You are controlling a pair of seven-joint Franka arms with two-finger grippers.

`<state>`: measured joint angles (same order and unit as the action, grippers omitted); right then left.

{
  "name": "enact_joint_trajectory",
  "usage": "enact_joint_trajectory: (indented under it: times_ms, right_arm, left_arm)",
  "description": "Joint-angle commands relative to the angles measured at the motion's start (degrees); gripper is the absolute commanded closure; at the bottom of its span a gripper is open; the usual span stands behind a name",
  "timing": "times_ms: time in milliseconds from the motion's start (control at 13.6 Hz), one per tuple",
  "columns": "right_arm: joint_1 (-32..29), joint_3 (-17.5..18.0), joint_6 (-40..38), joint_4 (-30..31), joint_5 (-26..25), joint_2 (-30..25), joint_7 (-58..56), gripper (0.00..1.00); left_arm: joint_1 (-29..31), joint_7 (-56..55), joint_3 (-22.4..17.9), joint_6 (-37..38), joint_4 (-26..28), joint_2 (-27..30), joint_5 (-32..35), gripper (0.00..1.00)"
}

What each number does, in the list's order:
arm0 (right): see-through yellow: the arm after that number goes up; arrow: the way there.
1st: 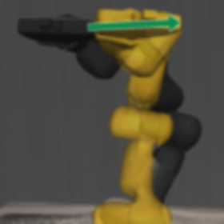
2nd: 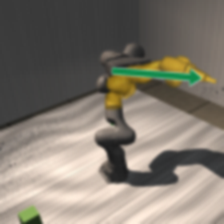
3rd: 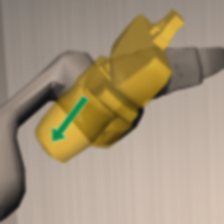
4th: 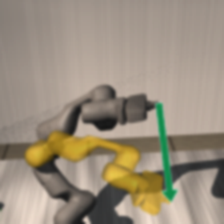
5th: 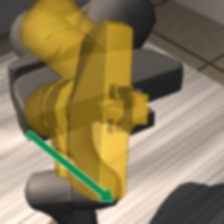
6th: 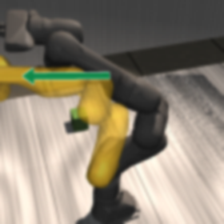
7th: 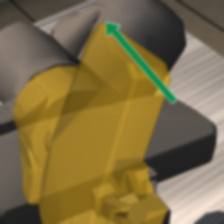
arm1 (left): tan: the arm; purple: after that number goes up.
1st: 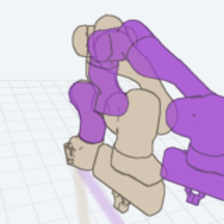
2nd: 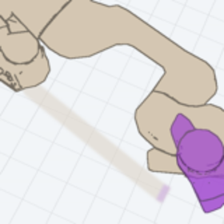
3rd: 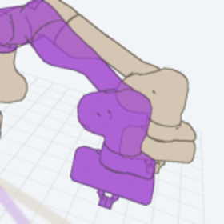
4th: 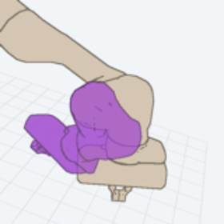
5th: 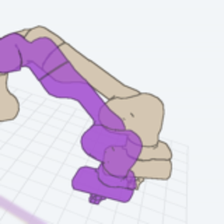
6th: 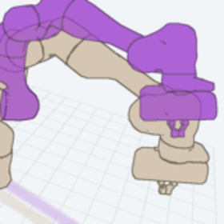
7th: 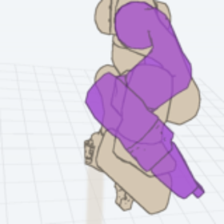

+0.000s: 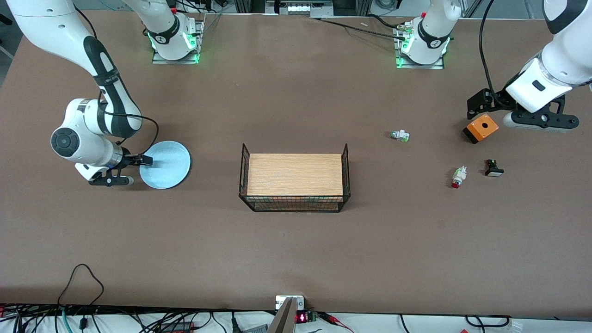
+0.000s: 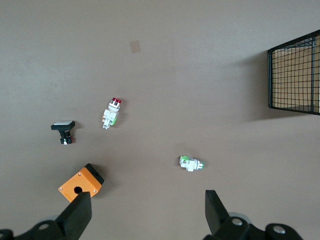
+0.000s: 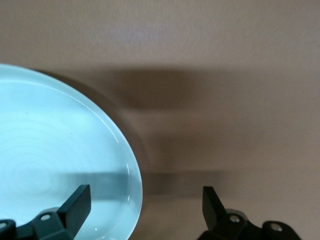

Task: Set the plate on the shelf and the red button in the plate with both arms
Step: 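Close the right gripper on the plate rim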

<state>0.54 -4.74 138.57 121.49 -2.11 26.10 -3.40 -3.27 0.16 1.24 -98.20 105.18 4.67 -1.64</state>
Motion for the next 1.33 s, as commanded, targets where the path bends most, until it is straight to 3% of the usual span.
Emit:
enact_joint_trajectory:
  times_ms: [0, 221, 294, 883, 1252]
  right_arm:
    - [-0.63, 0.44, 2.93, 2.96, 0.62, -0.61, -1.52, 0.33]
    - [-0.63, 0.44, 1.80, 3.31, 0.61, -1.40, -2.13, 0.88]
    - [-0.28, 0.61, 0.05, 3.31, 0.70, -1.57, -1.18, 1.00]
    - [-0.19, 0.88, -5.50, 1.38, 0.88, -5.70, 0.59, 1.00]
    - [-0.19, 2.11, -19.37, -6.08, 2.01, -10.97, 1.11, 1.00]
  left_arm:
    - [-0.34, -0.60, -0.09, 1.34, -1.82, -0.98, -0.30, 0.00]
    - [-0.16, -0.51, -0.09, 1.69, -1.82, -0.98, -0.30, 0.00]
    - [-0.25, -0.51, -0.09, 1.69, -1.90, -0.98, -0.30, 0.00]
    - [-0.34, -0.51, -0.09, 2.22, -2.17, -1.06, -0.30, 0.00]
    - [-0.34, -0.51, -0.09, 2.13, -2.61, -1.42, -0.30, 0.00]
